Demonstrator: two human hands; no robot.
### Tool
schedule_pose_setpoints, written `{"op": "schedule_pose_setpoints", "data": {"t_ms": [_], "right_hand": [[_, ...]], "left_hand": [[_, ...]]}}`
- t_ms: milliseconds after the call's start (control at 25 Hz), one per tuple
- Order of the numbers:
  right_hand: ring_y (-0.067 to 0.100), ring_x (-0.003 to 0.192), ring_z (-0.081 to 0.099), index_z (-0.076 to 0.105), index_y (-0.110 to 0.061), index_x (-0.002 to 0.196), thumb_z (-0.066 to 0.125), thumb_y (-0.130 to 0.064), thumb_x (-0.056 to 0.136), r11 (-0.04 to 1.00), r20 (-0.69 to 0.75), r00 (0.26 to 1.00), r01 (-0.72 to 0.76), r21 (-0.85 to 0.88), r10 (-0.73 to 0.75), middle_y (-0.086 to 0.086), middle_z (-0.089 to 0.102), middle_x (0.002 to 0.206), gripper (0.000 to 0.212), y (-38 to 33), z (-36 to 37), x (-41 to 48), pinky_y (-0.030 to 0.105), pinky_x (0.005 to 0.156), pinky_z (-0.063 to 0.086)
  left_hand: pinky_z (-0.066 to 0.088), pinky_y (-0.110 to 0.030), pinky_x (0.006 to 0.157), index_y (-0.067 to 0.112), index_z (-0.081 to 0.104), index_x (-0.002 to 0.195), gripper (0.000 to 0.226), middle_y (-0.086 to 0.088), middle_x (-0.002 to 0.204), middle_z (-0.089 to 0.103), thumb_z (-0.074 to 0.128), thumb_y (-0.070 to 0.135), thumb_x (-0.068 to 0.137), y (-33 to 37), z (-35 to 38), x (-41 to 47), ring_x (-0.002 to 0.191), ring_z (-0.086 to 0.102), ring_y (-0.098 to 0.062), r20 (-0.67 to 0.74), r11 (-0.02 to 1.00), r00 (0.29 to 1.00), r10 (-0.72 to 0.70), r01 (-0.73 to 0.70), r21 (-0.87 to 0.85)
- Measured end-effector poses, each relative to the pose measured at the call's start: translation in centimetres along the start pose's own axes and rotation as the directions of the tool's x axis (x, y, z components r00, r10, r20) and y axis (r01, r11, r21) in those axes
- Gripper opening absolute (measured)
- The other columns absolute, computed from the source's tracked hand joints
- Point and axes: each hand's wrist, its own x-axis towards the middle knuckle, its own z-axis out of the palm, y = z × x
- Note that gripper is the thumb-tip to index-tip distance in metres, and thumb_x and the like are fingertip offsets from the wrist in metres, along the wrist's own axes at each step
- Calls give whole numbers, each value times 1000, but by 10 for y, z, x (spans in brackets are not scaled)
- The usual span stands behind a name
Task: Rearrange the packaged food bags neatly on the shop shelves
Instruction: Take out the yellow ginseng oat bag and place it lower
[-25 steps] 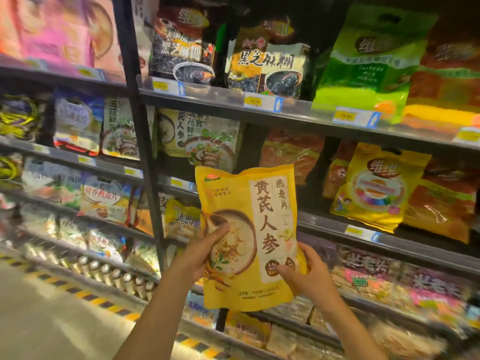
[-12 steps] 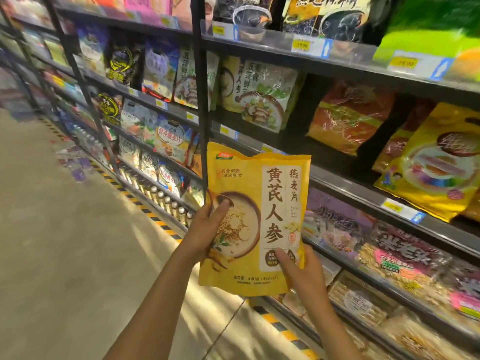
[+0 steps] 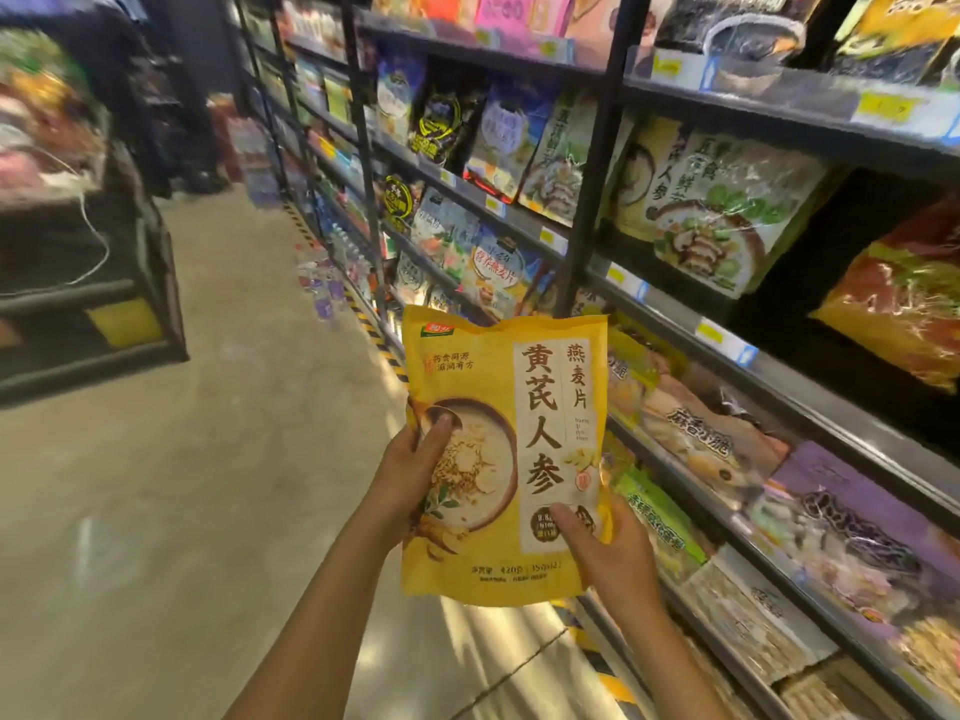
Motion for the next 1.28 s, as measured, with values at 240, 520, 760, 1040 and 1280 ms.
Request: {"op": "schedule_pose_setpoints", "data": {"t_ms": [240, 520, 760, 1040, 1280], "right_hand": [[9, 93, 77, 68, -33, 121, 86, -57, 72, 1000, 183, 983, -9, -16, 11, -11, 80, 105, 57, -17, 126, 49, 43, 85, 63], [6, 89, 77, 70, -31, 117, 84, -38, 82, 999, 308, 951, 31, -23, -23, -12, 81, 101, 39, -56, 284, 102, 32, 79, 61], [11, 91, 78, 73, -27, 115, 80, -57, 70, 1000, 321, 947, -16, 4, 14, -9, 81, 101, 54, -73, 366, 149, 39, 82, 63], [12, 93, 78, 72, -29, 117, 85, -61, 68, 998, 330, 944, -18, 61, -3, -7, 81, 105, 60, -81, 439, 251, 39, 82, 62], [13, 95, 78, 71, -28, 119, 82, -60, 70, 996, 363, 931, 11, 83, -40, -8, 81, 105, 59, -108, 485, 379, 41, 81, 64]], "left_hand": [[61, -42, 93, 30, 69, 119, 29, 1, 111, 81, 57, 49, 102, 22, -118, 31, 105, 77, -20, -171, 999, 985, 23, -27, -20], [60, -45, 97, 31, 68, 122, 28, 1, 114, 80, 58, 48, 102, 63, -259, 85, 108, 76, -20, -288, 997, 957, 36, -54, -54], [64, -40, 84, 23, 59, 139, 38, -9, 125, 76, 63, 23, 101, 75, -336, 133, 108, 76, -28, -193, 989, 981, 20, -48, -143], [65, -41, 80, 31, 53, 143, 42, -7, 131, 74, 60, 21, 103, 81, -374, 232, 114, 73, -33, -162, 980, 987, -6, -26, -196], [64, -36, 86, 22, 57, 140, 43, -5, 124, 77, 67, 16, 99, 120, -372, 359, 111, 75, -25, -261, 996, 964, 42, -63, -69]]}}
